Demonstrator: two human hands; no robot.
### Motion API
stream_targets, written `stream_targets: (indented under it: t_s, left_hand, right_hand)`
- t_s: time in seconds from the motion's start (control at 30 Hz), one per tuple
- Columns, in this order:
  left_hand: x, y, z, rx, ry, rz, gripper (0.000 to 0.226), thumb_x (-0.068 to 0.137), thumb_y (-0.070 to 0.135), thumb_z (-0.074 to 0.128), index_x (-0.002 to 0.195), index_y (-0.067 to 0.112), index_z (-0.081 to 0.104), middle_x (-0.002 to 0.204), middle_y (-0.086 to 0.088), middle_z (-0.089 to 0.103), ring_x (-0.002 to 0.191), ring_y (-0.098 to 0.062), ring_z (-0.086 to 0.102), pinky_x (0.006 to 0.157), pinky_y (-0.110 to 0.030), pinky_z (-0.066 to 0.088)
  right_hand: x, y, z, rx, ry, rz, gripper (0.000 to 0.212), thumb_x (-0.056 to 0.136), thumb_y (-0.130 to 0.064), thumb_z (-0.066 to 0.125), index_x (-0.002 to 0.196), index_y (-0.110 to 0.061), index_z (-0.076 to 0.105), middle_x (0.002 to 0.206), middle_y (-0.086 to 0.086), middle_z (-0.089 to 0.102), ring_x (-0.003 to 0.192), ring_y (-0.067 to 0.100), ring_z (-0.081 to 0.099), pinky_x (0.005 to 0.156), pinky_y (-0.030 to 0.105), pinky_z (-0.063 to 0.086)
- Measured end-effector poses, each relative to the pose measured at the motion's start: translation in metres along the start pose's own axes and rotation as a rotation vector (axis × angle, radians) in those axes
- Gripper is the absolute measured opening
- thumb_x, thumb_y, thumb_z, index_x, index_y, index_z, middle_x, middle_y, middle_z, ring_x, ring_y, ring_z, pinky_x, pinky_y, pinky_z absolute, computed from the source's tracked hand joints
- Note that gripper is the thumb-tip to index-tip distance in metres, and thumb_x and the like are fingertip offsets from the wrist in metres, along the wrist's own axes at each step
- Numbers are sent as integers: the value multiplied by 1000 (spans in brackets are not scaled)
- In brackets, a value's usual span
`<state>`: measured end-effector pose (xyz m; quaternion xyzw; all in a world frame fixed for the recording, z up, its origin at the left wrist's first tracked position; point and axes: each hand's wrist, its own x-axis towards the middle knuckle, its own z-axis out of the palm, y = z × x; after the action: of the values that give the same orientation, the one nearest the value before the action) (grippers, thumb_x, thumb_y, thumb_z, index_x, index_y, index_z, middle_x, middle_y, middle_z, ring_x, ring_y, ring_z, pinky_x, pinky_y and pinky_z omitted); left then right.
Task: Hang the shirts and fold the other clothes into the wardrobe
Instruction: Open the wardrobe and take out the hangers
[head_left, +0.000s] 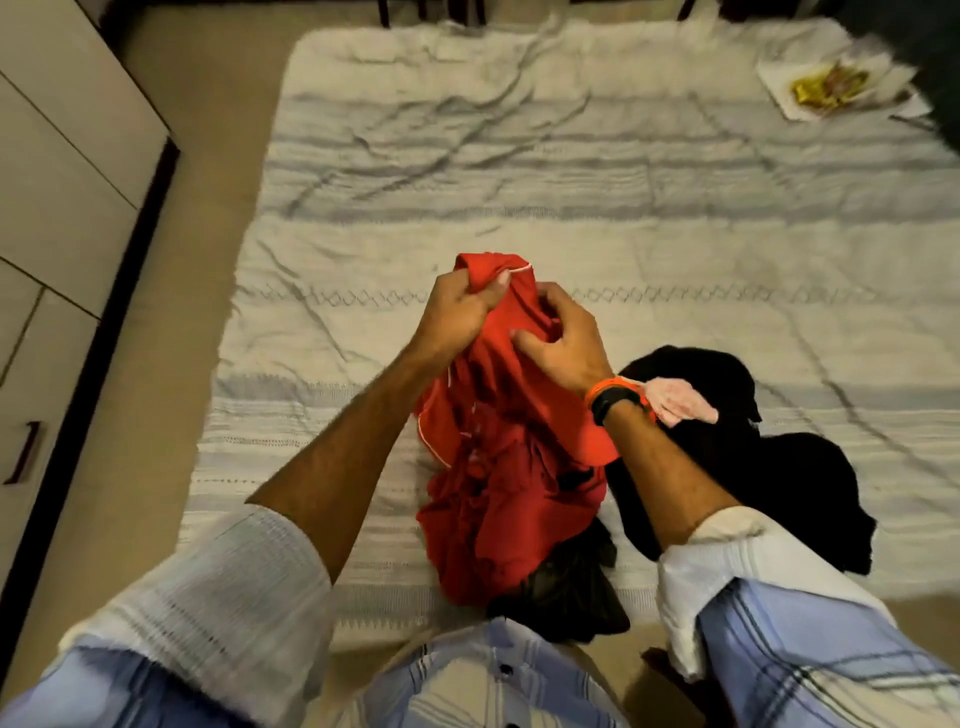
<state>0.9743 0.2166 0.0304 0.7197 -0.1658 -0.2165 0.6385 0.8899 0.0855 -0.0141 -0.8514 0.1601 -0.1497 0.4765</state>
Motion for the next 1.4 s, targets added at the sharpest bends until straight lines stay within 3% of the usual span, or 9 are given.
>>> stream_targets:
  t_s: [0.2,0.37,0.53,0.63,0.73,0.93,1.0,1.2,1.4]
  left_hand:
    - [15,56,-36,-73,23,98,11,94,17,65,102,12,71,97,-5,71,89,-12,64,86,-32,53]
    - [6,72,-85,-35,-128,62,23,81,19,79,102,15,72,102,-4,75,89,-13,69,86,-32,58]
    - [-11,47,-117,239,-298,-72,20,76,12,83,93,13,73,76,8,74,66,-1,67,64,-20,53]
    - [-17,34,-130,430,-276,-80,18,76,38,77,68,23,71,67,10,70,62,-6,63,70,-29,52]
    - [-30,51,-131,299,-230,-69,15,90,35,67,83,22,71,82,2,70,72,-11,63,77,-32,53]
    - [-55,95,-119,-83,-36,-121,16,99,33,55,93,20,62,72,6,65,55,-3,60,58,-23,49]
    - [-67,104,-110,-264,-1,-131,14,100,25,55,97,13,61,74,0,66,58,-9,63,58,-25,54]
    - [-102,134,-88,-483,125,-101,17,98,3,53,88,15,59,64,2,67,61,-11,63,53,-24,56]
    - [-139,142,-94,-442,123,-42,30,89,-7,60,89,22,53,81,5,62,77,-12,65,70,-35,60]
  right_hand:
    - [34,-45,-6,45,121,-1,29,84,-38,64,86,-10,69,78,9,68,73,10,56,71,41,50]
    - [55,-115,-2,378,281,-97,25,83,-19,60,87,4,67,81,23,65,80,14,52,74,36,44]
    - [56,-150,21,678,329,-31,16,82,-11,57,83,-20,71,84,3,65,85,21,55,80,37,46]
    - [53,-153,29,688,336,-12,13,83,-12,59,80,-20,69,80,3,63,80,20,53,75,36,45]
    - [51,-148,29,443,297,27,7,87,-22,66,81,-18,68,74,0,63,70,13,54,68,36,46]
    - [9,-146,28,-80,122,29,44,79,-26,81,115,-11,60,105,-3,64,98,15,61,94,33,49]
    - [-12,-150,27,-59,129,-18,19,85,-33,72,91,-16,67,91,-3,72,86,15,67,87,40,54]
    - [-68,-157,18,343,-123,-37,48,75,-73,63,82,-25,60,72,-16,62,65,7,57,67,30,48]
    - [-92,-161,28,258,1,-165,18,79,-36,78,94,-27,73,86,-9,75,77,4,67,77,38,57]
